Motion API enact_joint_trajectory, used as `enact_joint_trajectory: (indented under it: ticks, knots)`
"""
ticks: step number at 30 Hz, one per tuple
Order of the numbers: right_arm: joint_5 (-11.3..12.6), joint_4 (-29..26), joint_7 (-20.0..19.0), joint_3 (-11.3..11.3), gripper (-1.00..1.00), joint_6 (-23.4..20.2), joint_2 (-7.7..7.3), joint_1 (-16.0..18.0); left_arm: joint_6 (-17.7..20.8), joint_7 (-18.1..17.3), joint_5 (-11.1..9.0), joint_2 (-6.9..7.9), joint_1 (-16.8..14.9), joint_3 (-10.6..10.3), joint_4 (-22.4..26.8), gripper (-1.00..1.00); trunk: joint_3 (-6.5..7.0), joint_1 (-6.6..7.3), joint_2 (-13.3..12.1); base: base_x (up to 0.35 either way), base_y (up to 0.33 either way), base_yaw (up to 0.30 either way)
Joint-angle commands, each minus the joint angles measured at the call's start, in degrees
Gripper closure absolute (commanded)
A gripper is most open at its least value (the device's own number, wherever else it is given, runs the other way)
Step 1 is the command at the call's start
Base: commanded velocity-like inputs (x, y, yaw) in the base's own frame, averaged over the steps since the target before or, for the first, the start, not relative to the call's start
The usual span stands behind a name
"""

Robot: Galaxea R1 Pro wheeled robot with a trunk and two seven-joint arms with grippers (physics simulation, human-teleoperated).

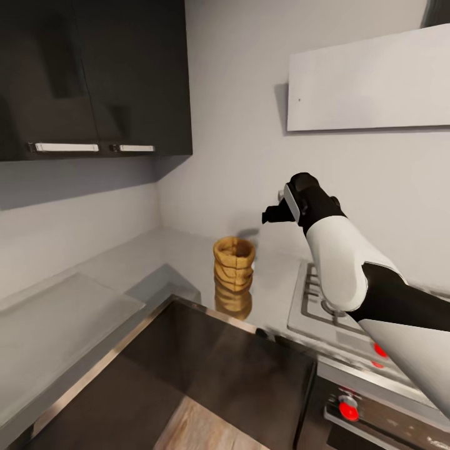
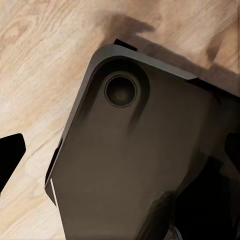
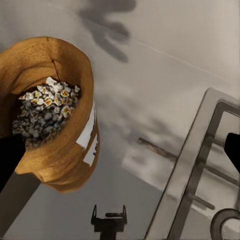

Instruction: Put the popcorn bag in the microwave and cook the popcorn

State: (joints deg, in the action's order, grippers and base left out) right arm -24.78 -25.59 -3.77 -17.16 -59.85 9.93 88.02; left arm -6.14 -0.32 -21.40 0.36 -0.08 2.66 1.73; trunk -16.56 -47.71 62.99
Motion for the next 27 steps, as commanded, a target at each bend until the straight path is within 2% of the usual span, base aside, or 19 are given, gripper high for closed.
enact_joint_trajectory:
  ticks: [1, 6, 14, 21, 27]
  knots:
    - [-0.58, -0.06, -0.42, -0.42, -1.0, -0.15, 0.07, 0.05, -0.1, -0.03, -0.04, -0.02, -0.01, 0.24, 0.03, -1.0, -0.07, -0.03, 0.04, 0.279, 0.017, 0.0]
    - [-0.46, 0.07, -0.44, -0.48, -1.0, -0.15, 0.07, -0.21, -0.1, -0.03, -0.04, 0.0, -0.01, 0.24, 0.03, -1.0, -0.07, -0.03, 0.04, 0.218, 0.005, 0.0]
    - [-0.36, 0.77, -0.46, -0.49, -1.0, -0.15, 0.07, -0.56, -0.1, -0.03, -0.04, 0.0, -0.01, 0.24, 0.03, -1.0, -0.07, -0.03, 0.04, 0.023, 0.0, 0.0]
    - [-0.43, 10.77, -0.38, -0.52, -1.0, -0.15, 0.07, -0.57, -0.1, -0.03, -0.04, 0.0, -0.01, 0.25, 0.03, -1.0, -0.07, -0.03, 0.04, 0.0, 0.0, 0.0]
    - [-0.51, 11.28, -0.33, -0.97, -1.0, -0.15, 0.07, -0.57, -0.1, -0.03, -0.04, 0.0, -0.01, 0.24, 0.03, -1.0, -0.07, -0.03, 0.04, 0.0, 0.0, 0.0]
